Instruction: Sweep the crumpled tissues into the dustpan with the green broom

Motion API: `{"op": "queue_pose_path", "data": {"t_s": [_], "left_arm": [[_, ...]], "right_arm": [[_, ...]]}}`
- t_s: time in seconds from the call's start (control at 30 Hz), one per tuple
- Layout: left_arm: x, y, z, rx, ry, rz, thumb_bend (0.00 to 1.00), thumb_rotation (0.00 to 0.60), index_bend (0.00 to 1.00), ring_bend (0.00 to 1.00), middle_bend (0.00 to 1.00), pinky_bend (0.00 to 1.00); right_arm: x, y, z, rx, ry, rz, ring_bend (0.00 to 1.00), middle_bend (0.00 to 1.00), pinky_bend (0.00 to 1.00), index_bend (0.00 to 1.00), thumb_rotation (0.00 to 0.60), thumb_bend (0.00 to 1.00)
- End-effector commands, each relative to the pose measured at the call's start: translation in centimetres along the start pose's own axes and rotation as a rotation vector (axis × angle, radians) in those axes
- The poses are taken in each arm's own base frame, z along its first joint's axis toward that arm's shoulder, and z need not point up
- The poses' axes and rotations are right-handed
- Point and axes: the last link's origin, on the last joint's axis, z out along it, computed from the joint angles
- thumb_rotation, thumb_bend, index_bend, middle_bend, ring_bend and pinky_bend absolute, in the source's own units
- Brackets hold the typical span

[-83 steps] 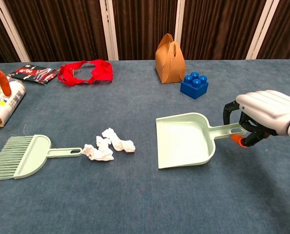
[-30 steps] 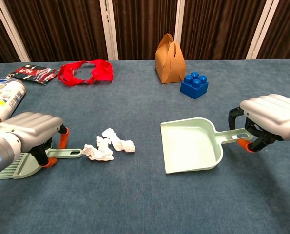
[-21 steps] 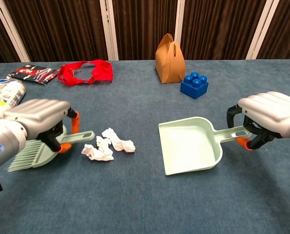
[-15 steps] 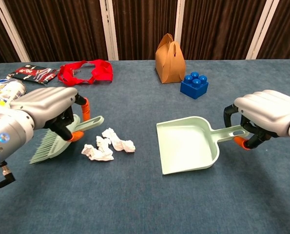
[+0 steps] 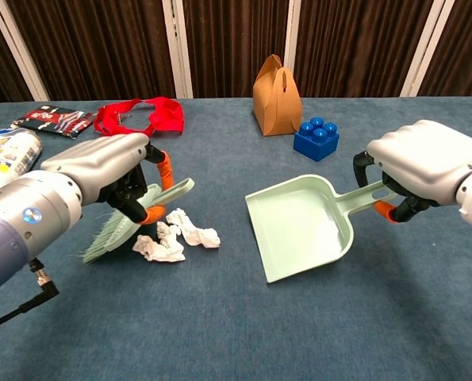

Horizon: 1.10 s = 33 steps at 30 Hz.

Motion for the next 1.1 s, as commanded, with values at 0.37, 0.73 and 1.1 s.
{"op": "queue_pose_path", "data": {"t_s": [0.37, 0.73, 1.1], "left_arm": [[-1.1, 3.6, 0.2, -0.042, 0.014, -0.084, 0.63, 0.6, 0.79, 1.0, 1.0, 1.0], [-0.9, 4.3, 0.1, -0.059, 0.03, -0.102, 0.63, 0.6, 0.79, 1.0, 1.0, 1.0], [-1.9, 5.8, 0.7, -0.066, 0.031, -0.143, 0.63, 0.6, 0.79, 1.0, 1.0, 1.0]], "right_arm": [[0.1, -0.5, 0.3, -0.026, -0.015, -0.057, 0.9, 0.91, 0.89, 0.67, 0.6, 0.5], [-0.1, -1.1, 0.9, -0.064, -0.045, -0.071, 0.9, 0.91, 0.89, 0.67, 0.6, 0.5], [-0.2, -1.3, 0.9, -0.054, -0.046, -0.091, 0.9, 0.91, 0.89, 0.67, 0.6, 0.5]]}}
